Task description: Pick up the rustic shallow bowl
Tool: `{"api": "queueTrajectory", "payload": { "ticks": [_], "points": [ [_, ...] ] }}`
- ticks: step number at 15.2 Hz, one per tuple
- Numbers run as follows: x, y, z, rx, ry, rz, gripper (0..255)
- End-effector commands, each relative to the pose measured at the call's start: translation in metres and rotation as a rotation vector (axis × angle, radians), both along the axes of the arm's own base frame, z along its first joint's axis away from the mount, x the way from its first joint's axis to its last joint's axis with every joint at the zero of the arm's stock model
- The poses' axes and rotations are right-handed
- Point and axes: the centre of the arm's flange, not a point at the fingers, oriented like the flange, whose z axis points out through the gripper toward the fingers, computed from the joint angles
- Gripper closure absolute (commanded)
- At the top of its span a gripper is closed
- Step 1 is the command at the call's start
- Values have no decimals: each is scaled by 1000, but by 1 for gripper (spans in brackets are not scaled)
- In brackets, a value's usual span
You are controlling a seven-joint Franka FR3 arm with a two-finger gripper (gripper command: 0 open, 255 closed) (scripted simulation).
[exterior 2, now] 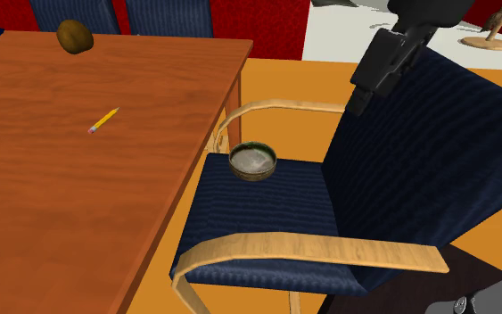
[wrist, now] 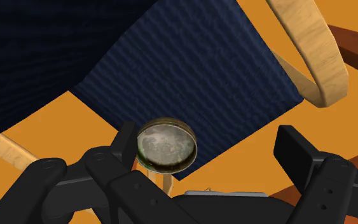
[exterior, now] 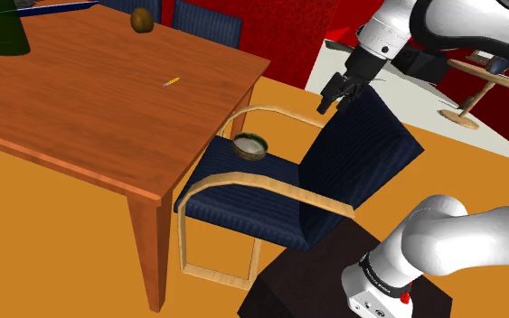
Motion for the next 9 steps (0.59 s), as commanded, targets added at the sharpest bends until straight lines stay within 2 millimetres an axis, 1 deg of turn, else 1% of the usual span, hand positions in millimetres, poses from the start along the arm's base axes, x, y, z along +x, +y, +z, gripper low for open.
{"api": "queueTrajectory", "payload": {
  "ticks": [1,9],
  "points": [
    [0,0,0,0,0,0,0],
    [67,-33,-75,-2,4,-13,0]
  ]
}}
